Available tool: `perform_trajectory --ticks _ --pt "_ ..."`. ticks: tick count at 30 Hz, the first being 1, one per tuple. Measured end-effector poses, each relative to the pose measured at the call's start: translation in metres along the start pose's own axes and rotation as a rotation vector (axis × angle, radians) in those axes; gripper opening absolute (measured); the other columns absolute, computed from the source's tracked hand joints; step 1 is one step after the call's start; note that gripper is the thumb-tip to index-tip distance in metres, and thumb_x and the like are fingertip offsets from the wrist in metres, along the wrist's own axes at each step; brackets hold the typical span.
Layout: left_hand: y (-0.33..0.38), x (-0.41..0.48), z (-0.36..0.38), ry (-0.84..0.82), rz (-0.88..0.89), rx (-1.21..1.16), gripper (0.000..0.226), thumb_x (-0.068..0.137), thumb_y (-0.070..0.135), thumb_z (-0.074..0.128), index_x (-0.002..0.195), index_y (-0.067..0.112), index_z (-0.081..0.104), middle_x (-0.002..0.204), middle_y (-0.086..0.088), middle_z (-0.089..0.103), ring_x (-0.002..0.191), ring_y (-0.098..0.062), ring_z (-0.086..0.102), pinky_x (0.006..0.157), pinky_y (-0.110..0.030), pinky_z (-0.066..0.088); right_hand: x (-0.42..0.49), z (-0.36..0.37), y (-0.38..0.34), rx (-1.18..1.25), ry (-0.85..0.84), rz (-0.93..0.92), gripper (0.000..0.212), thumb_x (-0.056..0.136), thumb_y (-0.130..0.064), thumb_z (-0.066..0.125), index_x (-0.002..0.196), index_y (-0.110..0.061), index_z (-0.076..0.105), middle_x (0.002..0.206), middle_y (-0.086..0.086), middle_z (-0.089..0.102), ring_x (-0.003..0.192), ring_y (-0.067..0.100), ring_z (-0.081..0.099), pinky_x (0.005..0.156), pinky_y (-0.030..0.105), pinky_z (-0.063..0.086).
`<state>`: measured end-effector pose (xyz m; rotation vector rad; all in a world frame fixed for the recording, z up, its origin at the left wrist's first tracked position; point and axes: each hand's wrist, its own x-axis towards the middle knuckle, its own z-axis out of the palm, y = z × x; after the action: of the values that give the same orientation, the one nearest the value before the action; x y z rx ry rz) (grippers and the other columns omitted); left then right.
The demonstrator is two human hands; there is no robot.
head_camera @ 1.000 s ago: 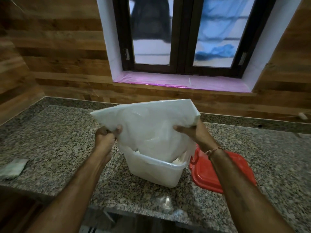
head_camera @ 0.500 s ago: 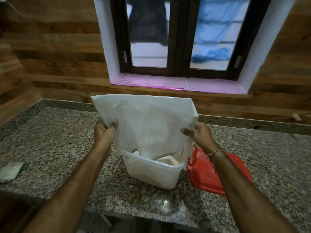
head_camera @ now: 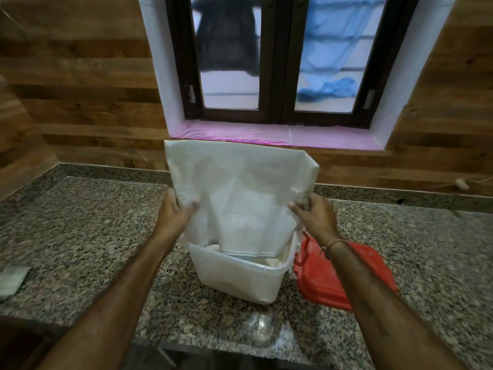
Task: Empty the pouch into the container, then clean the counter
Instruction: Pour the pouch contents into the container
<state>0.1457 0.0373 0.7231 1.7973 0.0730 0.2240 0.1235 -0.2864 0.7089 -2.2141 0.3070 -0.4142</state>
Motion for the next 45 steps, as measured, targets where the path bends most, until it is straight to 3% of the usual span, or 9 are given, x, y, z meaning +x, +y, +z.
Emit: perform_trajectory --ticks 6,11,14,20,25,30,35,41,45 --pt "-0.021 -0.005 -0.003 0.13 -0.034 0.143 0.02 0.092 0.016 0.073 0.111 0.017 0.066 0.099 -0.005 0.073 0.092 -0.028 0.073 0.075 -0.038 0.061 0.005 0.004 0.004 0.219 -0.157 0.004 0.014 0.085 -0.027 0.079 0.097 -0.02 0.076 0.096 -0.005 0.078 0.09 0.016 0.075 0.082 0.047 0.063" --pt "-0.006 0.012 -0.002 0.159 0.095 0.155 0.021 0.097 0.029 0.066 0.115 0.021 0.058 0.107 -0.003 0.073 0.091 -0.024 0.072 0.077 -0.047 0.063 0.011 -0.002 0.001 0.126 -0.09 -0.044 0.012 0.087 -0.024 0.077 0.096 -0.017 0.074 0.091 -0.001 0.075 0.08 0.009 0.069 0.066 0.018 0.052" --pt "-0.002 0.026 -0.002 0.173 0.144 0.249 0.022 0.098 0.032 0.062 0.111 0.017 0.053 0.107 -0.006 0.07 0.092 -0.028 0.07 0.078 -0.048 0.061 0.019 -0.007 -0.009 0.247 -0.024 -0.081 0.029 0.084 -0.047 0.068 0.092 -0.019 0.072 0.087 -0.006 0.075 0.079 0.014 0.071 0.067 0.03 0.056" --pt "-0.003 0.039 0.007 0.256 0.039 0.174 0.026 0.096 0.028 0.068 0.111 0.015 0.051 0.105 -0.007 0.067 0.094 -0.032 0.068 0.08 -0.049 0.06 0.021 0.006 -0.014 0.311 -0.055 0.066 0.014 0.089 -0.005 0.064 0.095 -0.014 0.073 0.095 0.0 0.076 0.092 0.023 0.071 0.078 0.042 0.059" --pt "-0.001 0.047 0.01 0.256 -0.056 0.056 0.029 0.097 0.024 0.067 0.115 0.02 0.045 0.111 -0.008 0.065 0.097 -0.03 0.068 0.083 -0.046 0.059 0.032 0.009 -0.013 0.416 -0.026 0.135 0.011 0.087 -0.013 0.064 0.092 -0.015 0.074 0.097 0.005 0.078 0.093 0.027 0.073 0.078 0.046 0.061" --pt "0.006 0.06 0.003 0.075 -0.052 -0.032 0.039 0.096 0.006 0.051 0.114 0.038 0.038 0.117 -0.007 0.061 0.094 -0.032 0.067 0.075 -0.048 0.059 0.038 0.014 -0.017 0.51 0.019 0.191 0.011 0.091 -0.015 0.068 0.098 -0.009 0.073 0.098 0.015 0.077 0.083 0.028 0.071 0.073 0.042 0.057" --pt "-0.001 0.088 -0.01 -0.098 -0.135 -0.121 0.033 0.099 -0.005 0.046 0.102 0.014 0.073 0.12 -0.006 0.072 0.115 -0.031 0.066 0.1 -0.048 0.054 0.049 0.02 -0.022 0.487 -0.015 0.365 0.008 0.098 -0.006 0.061 0.098 -0.002 0.068 0.079 0.009 0.069 0.064 0.02 0.063 0.053 0.025 0.053" --pt "-0.016 0.133 -0.054 -0.315 -0.321 -0.338 0.042 0.095 -0.008 0.053 0.134 0.004 0.059 0.12 -0.022 0.066 0.086 -0.027 0.069 0.058 -0.025 0.061 0.06 0.025 -0.071 0.632 -0.235 0.432 0.013 0.095 -0.002 0.063 0.106 0.001 0.069 0.082 0.009 0.079 0.063 0.017 0.073 0.052 0.023 0.058" --pt "-0.049 0.182 -0.121 -0.373 -0.342 -0.292 0.05 0.095 -0.003 0.059 0.143 0.009 0.053 0.134 -0.02 0.062 0.092 -0.029 0.069 0.06 -0.026 0.06 0.067 0.075 -0.133 0.47 -0.272 0.388 0.022 0.092 -0.002 0.069 0.114 -0.003 0.064 0.102 0.019 0.07 0.065 0.019 0.068 0.047 0.022 0.054"
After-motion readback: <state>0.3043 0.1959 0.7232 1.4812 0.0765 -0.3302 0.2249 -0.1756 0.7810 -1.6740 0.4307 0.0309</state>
